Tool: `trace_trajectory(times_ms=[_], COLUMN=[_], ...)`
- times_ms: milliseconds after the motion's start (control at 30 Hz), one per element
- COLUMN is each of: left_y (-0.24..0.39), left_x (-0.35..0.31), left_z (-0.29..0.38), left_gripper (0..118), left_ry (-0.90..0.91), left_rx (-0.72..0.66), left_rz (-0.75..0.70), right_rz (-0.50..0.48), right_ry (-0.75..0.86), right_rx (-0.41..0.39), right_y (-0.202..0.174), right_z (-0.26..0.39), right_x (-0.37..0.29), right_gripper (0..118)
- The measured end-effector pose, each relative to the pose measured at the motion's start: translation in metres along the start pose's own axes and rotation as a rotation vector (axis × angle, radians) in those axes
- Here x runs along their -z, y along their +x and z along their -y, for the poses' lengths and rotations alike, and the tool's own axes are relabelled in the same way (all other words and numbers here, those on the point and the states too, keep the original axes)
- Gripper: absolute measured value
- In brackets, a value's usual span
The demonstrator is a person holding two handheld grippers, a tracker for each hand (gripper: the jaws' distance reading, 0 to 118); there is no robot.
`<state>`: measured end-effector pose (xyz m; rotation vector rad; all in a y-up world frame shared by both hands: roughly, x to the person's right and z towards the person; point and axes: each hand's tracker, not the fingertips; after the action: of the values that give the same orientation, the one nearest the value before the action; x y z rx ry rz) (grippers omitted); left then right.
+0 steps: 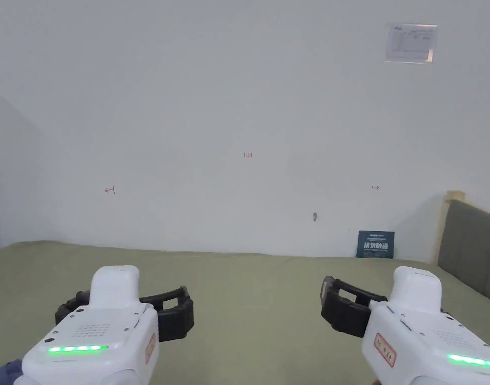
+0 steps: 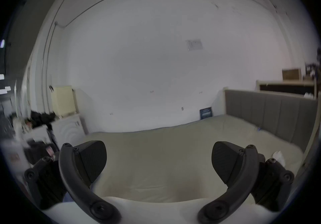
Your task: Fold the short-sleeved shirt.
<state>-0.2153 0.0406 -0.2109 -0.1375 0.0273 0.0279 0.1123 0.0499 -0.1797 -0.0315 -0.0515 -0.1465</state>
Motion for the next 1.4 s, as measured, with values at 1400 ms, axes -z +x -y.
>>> trace_trajectory(times_ms=[1400], left_y=[0.018], left_x=[-0.006], left_z=[-0.005], left_gripper=[118], left_ry=[-0.007], left_rx=[0.071], left_rz=[0.07], right_rz=[0.01], right_ry=[0.022], right_rx=[-0.184], right_y=[-0.016], right_z=[0.019], right_x=[-0.006], right_gripper=[118])
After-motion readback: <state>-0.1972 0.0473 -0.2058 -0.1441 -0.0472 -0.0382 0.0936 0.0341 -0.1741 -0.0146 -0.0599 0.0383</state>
